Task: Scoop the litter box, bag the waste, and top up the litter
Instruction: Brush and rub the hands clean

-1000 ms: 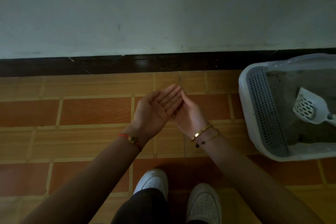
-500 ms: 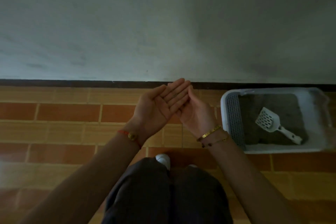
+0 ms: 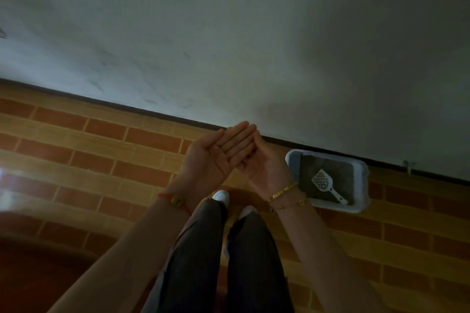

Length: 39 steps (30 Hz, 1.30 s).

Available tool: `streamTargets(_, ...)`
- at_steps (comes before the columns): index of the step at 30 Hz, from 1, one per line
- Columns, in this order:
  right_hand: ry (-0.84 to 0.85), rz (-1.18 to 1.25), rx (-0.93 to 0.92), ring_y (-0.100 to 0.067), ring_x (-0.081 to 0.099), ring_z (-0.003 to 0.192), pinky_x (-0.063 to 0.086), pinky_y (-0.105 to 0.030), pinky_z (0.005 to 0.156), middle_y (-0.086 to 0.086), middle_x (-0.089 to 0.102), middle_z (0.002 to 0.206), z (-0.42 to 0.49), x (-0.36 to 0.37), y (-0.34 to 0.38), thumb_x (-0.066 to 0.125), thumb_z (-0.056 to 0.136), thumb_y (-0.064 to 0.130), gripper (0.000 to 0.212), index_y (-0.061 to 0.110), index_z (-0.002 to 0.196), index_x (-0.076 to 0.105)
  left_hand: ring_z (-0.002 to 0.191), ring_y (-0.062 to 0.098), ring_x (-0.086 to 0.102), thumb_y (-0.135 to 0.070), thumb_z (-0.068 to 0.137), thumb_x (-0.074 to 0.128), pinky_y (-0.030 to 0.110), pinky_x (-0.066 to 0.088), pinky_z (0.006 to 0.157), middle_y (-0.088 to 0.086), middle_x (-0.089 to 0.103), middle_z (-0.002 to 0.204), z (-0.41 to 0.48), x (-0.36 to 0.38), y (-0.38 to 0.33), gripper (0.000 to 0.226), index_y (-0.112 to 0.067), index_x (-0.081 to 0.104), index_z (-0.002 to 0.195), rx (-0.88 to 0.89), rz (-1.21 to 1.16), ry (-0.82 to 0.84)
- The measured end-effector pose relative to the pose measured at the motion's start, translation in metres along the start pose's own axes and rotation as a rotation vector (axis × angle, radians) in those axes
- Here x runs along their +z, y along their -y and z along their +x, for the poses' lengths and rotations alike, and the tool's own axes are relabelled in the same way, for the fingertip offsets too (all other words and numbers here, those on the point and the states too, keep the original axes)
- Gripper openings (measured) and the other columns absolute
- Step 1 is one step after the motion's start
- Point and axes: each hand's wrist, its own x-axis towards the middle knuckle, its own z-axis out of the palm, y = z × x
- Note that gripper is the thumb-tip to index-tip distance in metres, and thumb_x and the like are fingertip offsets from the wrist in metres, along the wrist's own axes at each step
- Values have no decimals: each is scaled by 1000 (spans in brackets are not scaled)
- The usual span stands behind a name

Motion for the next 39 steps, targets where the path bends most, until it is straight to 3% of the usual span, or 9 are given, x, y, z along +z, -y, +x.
streamTargets(3, 22, -34, 43, -17, 66, 104, 55, -26, 87, -9, 69, 112, -50, 53, 8, 30, 101, 33, 41, 8, 117, 59, 126, 28, 56, -20, 104, 27, 39, 45, 105, 19, 57, 137, -60, 37, -14, 46, 5, 55, 131, 36, -47, -5)
streamTargets(7, 53, -135, 109, -21, 54, 123, 45, -29, 101, -14, 56, 132, -100, 114, 12, 29, 102, 35, 49, 3, 136, 45, 127, 29, 55, -19, 103, 29, 40, 42, 107, 20, 57, 136, -127, 71, -30, 44, 6, 55, 129, 102, -105, -8)
streamTargets(12, 91, -230, 223, -21, 41, 134, 25, -35, 116, -15, 46, 142, -139, 172, -2, 27, 102, 38, 54, 2, 141, 39, 125, 29, 57, -19, 103, 31, 40, 41, 107, 22, 59, 133, -198, 86, -43, 44, 7, 56, 129, 199, -192, -34)
streamTargets(18, 170, -395, 276, -20, 51, 126, 41, -30, 103, -16, 54, 135, -159, 223, -50, 31, 102, 37, 51, 3, 137, 44, 124, 30, 58, -18, 101, 31, 39, 41, 107, 21, 59, 133, -277, 66, -56, 46, 8, 52, 132, 346, -286, -78)
streamTargets(28, 299, -535, 489, -21, 54, 123, 40, -32, 104, -16, 57, 132, -159, 315, -183, 34, 101, 38, 51, 2, 135, 47, 121, 31, 60, -18, 100, 30, 41, 44, 104, 24, 61, 129, -407, -22, -93, 46, 11, 59, 122, 573, -469, -163)
streamTargets(39, 434, -632, 647, -22, 54, 123, 38, -33, 107, -16, 56, 132, -143, 412, -331, 35, 100, 36, 48, 3, 133, 48, 119, 34, 61, -19, 101, 31, 44, 48, 98, 25, 62, 127, -521, -121, -146, 46, 11, 56, 126, 795, -610, -265)
